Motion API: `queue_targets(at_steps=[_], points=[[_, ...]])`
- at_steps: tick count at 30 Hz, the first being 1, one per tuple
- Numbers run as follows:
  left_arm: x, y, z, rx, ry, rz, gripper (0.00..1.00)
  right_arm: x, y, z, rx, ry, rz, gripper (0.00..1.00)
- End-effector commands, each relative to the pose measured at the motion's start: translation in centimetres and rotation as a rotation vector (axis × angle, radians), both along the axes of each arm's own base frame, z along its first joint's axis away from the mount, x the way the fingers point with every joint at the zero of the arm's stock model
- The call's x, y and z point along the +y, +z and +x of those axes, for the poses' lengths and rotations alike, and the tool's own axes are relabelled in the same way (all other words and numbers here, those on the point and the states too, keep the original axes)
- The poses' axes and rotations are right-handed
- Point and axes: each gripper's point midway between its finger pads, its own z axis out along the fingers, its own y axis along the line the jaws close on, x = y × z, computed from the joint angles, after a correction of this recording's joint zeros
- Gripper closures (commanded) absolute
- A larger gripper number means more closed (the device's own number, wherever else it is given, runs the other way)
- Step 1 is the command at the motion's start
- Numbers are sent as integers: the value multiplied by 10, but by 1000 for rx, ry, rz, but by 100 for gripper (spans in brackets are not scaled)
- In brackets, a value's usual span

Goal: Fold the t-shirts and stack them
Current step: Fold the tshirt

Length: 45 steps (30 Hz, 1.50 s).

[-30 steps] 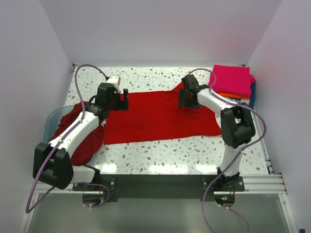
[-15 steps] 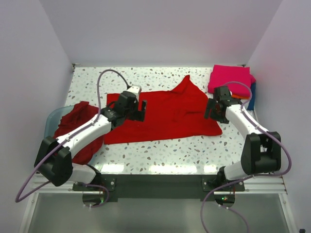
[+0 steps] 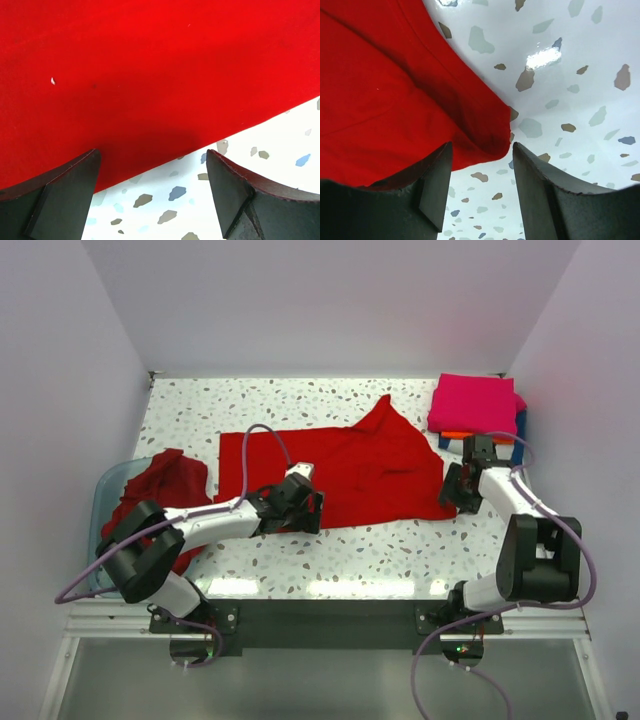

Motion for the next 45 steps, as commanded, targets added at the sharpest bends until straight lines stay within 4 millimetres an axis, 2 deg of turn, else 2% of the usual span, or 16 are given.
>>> queue_targets(at_steps=[1,9,11,12,13,14,19,23,28,31,35,38,39,42,45], points=[[-10,10,13,-66,50,-73,9,6,-7,1,-2,23,41,47],[4,-4,10,-66,65,-21,8,7,-11,-10,-5,12,49,52],[6,-8,9,-62,70,-11,8,8,-12,-11,6,13,49,59],[10,-11,8,-62,76,0,8,7,-12,-10,9,12,46,66],[11,-12,8,-61,81,4,8,7,-13,-10,14,11,44,79],[13,-13,7,-61,83,8,8,6,-14,-10,18,11,42,83],[23,-21,2,-57,96,42,8,3,-15,-8,33,18,29,93],[34,-25,-2,-56,111,73,8,-6,-10,-8,47,6,-24,94],[47,-28,-8,-51,129,106,8,-24,4,1,47,-13,-112,93],[43,-25,-11,-50,113,71,8,-25,7,3,60,-4,-121,92],[24,-8,-16,-59,62,-20,8,-23,4,2,69,1,-106,87],[4,16,-19,-82,16,-78,6,-22,7,0,68,-6,-105,74],[-1,24,-22,-87,0,-90,6,-23,13,2,49,-7,-111,62],[-11,57,-22,-120,-28,-142,4,-21,35,8,-22,-9,-102,48],[-16,101,-13,-180,-45,-171,3,-11,62,19,-110,13,-70,41]])
